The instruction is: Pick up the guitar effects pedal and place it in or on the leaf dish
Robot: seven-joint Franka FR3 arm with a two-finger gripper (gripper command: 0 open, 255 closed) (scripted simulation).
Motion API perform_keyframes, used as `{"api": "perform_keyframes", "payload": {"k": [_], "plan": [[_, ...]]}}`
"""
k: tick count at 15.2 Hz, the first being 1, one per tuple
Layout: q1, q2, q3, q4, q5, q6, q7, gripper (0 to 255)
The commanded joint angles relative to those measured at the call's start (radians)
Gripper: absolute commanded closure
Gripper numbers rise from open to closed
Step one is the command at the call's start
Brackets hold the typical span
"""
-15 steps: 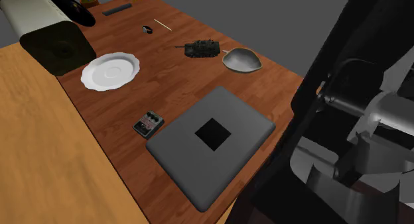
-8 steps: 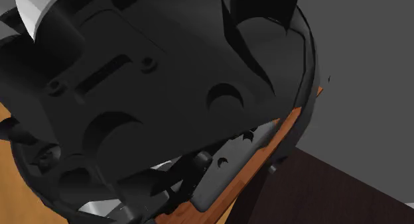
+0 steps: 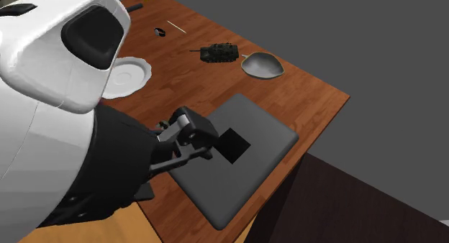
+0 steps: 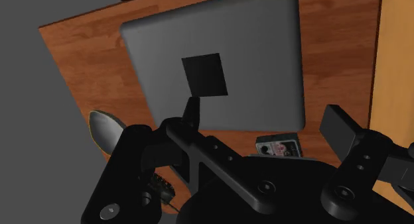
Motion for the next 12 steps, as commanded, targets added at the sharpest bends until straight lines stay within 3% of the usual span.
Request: {"api": "perform_keyframes", "payload": {"k": [1,6,12], "plan": [[-0.017,0.097,0.03,0.042,-0.058,0.024,0.118,0],[-0.021,0.344,0.049,0.194,-0.219,0.02,0.381,0],[0.034,0.625,-0.007,0.428,-0.366,-0.043,0.618,0]]}}
